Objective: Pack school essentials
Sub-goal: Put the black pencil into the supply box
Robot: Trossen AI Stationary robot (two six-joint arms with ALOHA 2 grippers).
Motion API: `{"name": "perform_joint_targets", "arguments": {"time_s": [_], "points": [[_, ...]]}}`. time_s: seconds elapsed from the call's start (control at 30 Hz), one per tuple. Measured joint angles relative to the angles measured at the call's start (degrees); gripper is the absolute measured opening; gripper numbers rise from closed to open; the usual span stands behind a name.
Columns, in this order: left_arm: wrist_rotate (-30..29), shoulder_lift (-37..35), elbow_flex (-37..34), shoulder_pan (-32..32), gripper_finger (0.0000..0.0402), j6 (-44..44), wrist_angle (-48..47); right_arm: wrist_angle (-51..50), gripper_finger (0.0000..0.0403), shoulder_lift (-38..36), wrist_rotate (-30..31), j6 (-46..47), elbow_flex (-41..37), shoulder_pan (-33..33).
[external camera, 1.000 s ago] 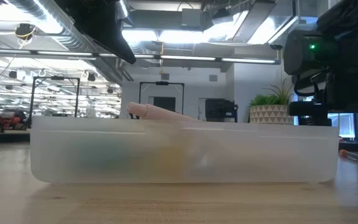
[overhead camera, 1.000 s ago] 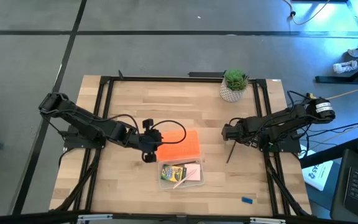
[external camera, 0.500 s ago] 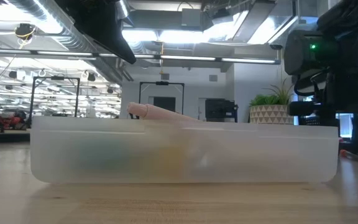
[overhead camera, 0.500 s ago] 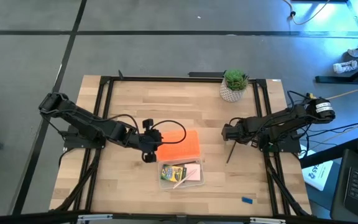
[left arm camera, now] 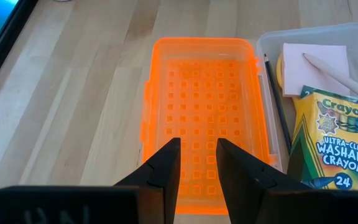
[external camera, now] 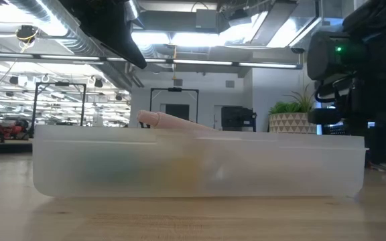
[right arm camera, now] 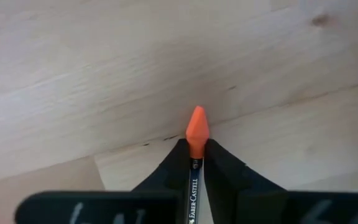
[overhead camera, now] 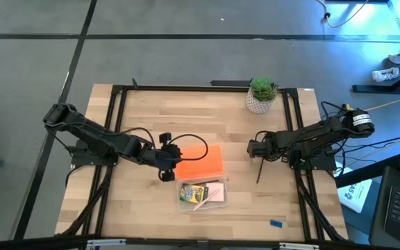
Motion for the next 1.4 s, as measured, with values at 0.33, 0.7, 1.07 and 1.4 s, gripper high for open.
{"name": "perform_joint_targets", "arguments": {"time_s": [0.33, 0.7, 1.07, 1.4], "points": [[0.0, 0.0, 0.0, 0.0, 0.0096, 0.0, 0.0, 0.4, 0.0037, 0.3, 3.5, -8.0, 4.0, 2.0], [0.0, 0.0, 0.0, 0.0, 0.0096, 0.0, -0.1, -0.5, 0.0038, 0.3, 7.4, -26.1, 11.7, 2.0], [0.0, 0.0, 0.0, 0.0, 0.0096, 0.0, -0.1, 3.3, 0.0038, 0.2, 9.0, -52.2, 22.1, 2.0], [0.0, 0.0, 0.0, 0.0, 0.0096, -3.1, -2.0, 17.3, 0.0038, 0.3, 5.6, -75.9, 26.3, 2.1]]}}
